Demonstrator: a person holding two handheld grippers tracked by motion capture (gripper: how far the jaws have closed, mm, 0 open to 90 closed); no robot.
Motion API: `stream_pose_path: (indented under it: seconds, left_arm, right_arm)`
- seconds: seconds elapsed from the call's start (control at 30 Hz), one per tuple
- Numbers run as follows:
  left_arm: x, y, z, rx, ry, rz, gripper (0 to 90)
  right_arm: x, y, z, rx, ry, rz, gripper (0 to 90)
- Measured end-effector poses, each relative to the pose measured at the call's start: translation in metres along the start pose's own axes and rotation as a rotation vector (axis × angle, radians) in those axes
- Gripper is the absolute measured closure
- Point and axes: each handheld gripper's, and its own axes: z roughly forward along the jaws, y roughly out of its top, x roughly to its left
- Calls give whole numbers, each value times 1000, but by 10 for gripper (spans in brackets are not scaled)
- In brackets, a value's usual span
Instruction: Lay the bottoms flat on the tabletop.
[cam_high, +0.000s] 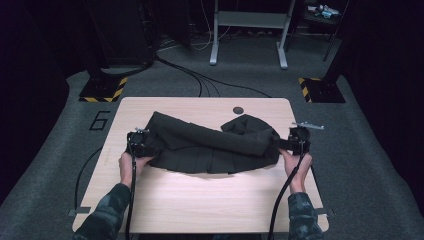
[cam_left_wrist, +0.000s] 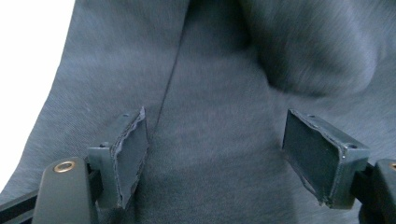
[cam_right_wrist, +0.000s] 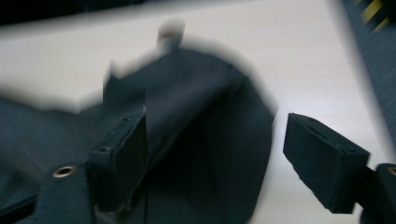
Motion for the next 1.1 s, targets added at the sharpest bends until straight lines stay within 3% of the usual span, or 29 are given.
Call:
stream_pose_path:
  seconds: [0.07, 0.1, 0.17, 0.23, 0.3, 0.33, 0.4, 0.53, 0.83, 1.03, 1.1]
  left_arm:
    - [-3, -4, 2, -1, 27, 34, 221]
    - [-5, -5, 2, 1, 42, 53, 221]
    - [-8, -8, 2, -8, 54, 59, 219]
    - [-8, -11, 1, -15, 51, 64, 220]
    - [-10, -16, -1, -30, 45, 60, 221]
    - [-10, -18, -3, -32, 48, 65, 222]
    - [-12, -25, -6, -48, 48, 65, 222]
    - [-15, -41, -15, -61, 42, 68, 223]
    - [-22, -82, -43, -67, 14, 100, 223]
    - [-33, -111, -61, -85, 5, 98, 222]
    - [-32, -116, -67, -83, -27, 73, 219]
  right_arm:
    - [3, -18, 20, 79, -3, -73, 251]
    - [5, -25, 29, 102, -12, -85, 256]
    - [7, -36, 46, 147, -16, -134, 278]
    - [8, -44, 59, 187, -10, -126, 300]
    - [10, -48, 63, 171, -22, -159, 302]
    - [14, -49, 62, 184, -28, -170, 310]
    - [23, -52, 61, 209, -47, -236, 322]
    - [28, -64, 52, 187, -32, -255, 324]
    - [31, -95, 23, 159, -22, -259, 323]
    - [23, -111, 4, 142, -4, -211, 286]
    - [19, -112, -7, 112, 15, -197, 275]
